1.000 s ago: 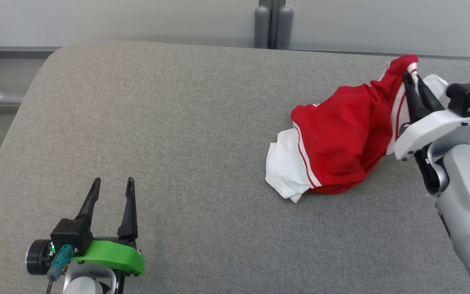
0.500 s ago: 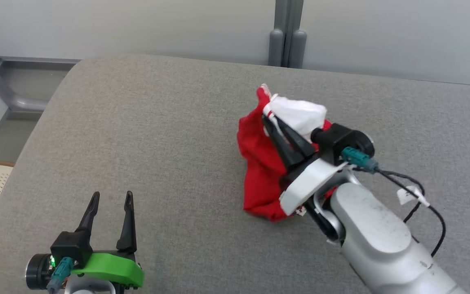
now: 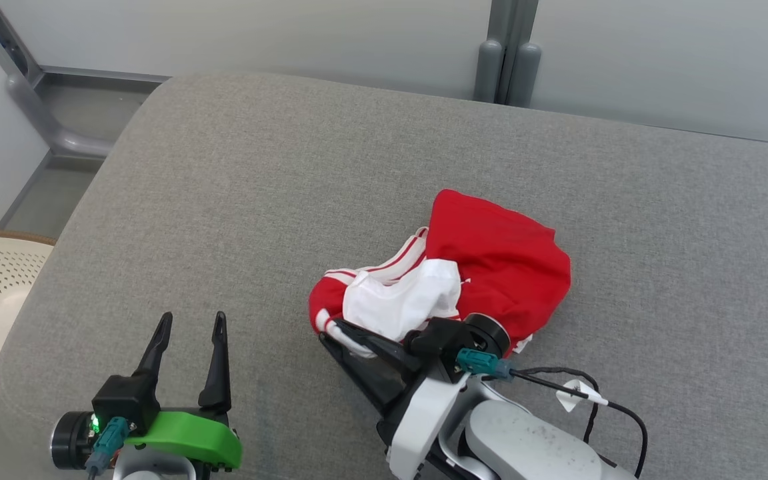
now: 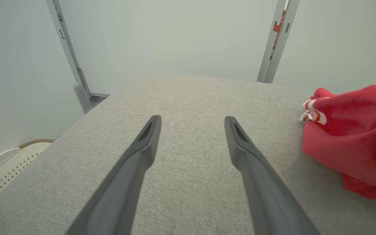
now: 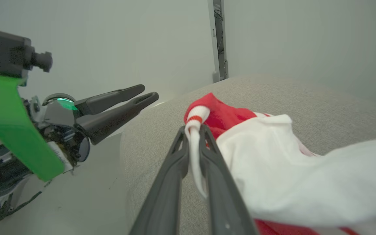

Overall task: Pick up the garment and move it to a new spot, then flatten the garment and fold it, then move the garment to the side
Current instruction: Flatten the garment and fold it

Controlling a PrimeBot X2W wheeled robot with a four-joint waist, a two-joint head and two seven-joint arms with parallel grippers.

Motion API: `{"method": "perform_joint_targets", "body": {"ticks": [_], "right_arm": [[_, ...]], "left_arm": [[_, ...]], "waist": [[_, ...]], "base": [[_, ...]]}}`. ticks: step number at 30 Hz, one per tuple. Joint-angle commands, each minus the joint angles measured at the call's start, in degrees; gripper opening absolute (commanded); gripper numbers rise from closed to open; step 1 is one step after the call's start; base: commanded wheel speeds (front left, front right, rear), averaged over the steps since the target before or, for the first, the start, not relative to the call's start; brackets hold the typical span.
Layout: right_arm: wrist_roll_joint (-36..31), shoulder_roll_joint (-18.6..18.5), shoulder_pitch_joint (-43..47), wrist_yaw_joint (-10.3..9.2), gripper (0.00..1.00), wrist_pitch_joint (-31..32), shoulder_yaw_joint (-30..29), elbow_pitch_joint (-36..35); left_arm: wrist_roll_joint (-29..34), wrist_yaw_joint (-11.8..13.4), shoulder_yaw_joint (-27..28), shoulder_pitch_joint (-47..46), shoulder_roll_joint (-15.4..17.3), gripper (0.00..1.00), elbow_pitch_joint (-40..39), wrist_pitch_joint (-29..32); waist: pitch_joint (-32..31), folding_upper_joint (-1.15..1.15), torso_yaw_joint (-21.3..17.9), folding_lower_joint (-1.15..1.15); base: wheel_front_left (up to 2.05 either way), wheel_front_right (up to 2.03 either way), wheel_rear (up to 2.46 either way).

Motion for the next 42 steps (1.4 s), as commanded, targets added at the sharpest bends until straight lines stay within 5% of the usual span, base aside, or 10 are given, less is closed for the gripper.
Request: {"method": "perform_joint_targets", "body": {"ticks": [1, 12, 23, 40, 41, 42], "right_arm": [[0.61, -0.18, -0.23, -0.09, 1.0, -0.15, 0.18, -0.55], [-5.48, -0.54, -0.34, -0.09, 1.0, -0.16, -12.58, -2.31], [-9.73, -7.41, 1.73, -0.1, 1.0, -0.16, -29.82, 0.71], [1.97, -6.17, 2.85, -0.1, 0.99, 3.33, -27.93, 9.17], [3.19, -5.89, 2.76, -0.09, 0.87, 3.87, -27.52, 9.61], [4.59, -5.82, 2.61, -0.1, 0.48, 4.45, -27.04, 10.07]], "left_arm": [[-0.55, 0.33, 0.05, -0.43, 0.08, 1.0, -0.04, -0.17], [-0.23, 0.71, 0.97, 0.37, 0.08, 1.0, -0.31, -0.17], [-0.04, 0.68, 1.22, 0.55, 0.08, 1.0, -0.97, -0.17], [-0.69, 0.86, 0.25, -1.16, 0.08, 1.0, -1.01, -0.17], [-0.7, 0.85, 0.14, -1.3, 0.08, 1.0, -0.99, -0.17], [-0.75, 0.84, 0.03, -1.43, 0.08, 1.0, -0.97, -0.17]], "waist": [[0.05, 0.0, -0.05, 0.0], [-0.95, 0.0, -2.53, 0.0], [-0.7, 0.0, -3.7, 0.0], [1.92, 0.0, -3.97, 0.0], [2.03, 0.0, -3.87, 0.0], [2.15, 0.0, -3.73, 0.0]], "base": [[0.0, 0.0, 0.0], [0.0, 0.0, 0.0], [0.0, 0.0, 0.0], [0.0, 0.0, 0.0], [0.0, 0.0, 0.0], [0.0, 0.0, 0.0]]}}
